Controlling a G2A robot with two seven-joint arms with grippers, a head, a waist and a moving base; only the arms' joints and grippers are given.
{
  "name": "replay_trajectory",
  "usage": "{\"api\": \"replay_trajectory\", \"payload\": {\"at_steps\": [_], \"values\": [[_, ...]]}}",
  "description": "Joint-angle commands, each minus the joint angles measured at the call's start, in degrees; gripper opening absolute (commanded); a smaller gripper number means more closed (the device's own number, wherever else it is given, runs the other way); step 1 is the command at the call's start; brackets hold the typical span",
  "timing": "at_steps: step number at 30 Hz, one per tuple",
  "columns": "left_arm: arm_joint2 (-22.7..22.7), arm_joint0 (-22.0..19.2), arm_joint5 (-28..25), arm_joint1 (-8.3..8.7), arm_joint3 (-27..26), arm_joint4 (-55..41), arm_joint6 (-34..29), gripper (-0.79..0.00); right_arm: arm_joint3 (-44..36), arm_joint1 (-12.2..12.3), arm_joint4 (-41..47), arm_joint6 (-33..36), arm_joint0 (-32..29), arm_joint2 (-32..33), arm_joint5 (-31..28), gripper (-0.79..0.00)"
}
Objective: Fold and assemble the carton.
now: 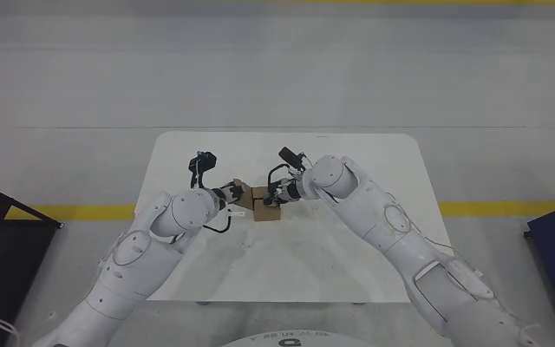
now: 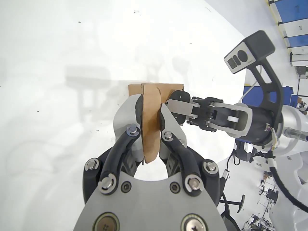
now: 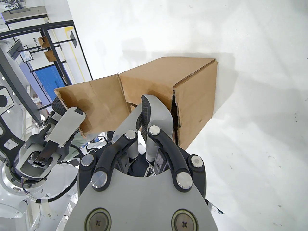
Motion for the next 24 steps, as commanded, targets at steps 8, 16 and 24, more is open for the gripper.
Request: {"api": "replay_trajectory", "payload": {"at_steps": [8, 16, 24], "values": [[0.3, 0.0, 0.3, -0.28, 0.5, 0.8, 0.3, -0.785, 0.0, 0.0, 0.0, 0.0, 0.0, 0.0, 0.0, -0.785], [0.2, 0.0, -0.2, -0.43, 0.7, 1.2, 0.0, -0.597, 0.0, 0.0, 0.0, 0.0, 0.0, 0.0, 0.0, -0.785], [-3.9, 3.3, -2.9, 0.29, -1.8, -0.7, -0.1, -0.28, 0.0, 0.0, 0.0, 0.0, 0.0, 0.0, 0.0, -0.785]]}}
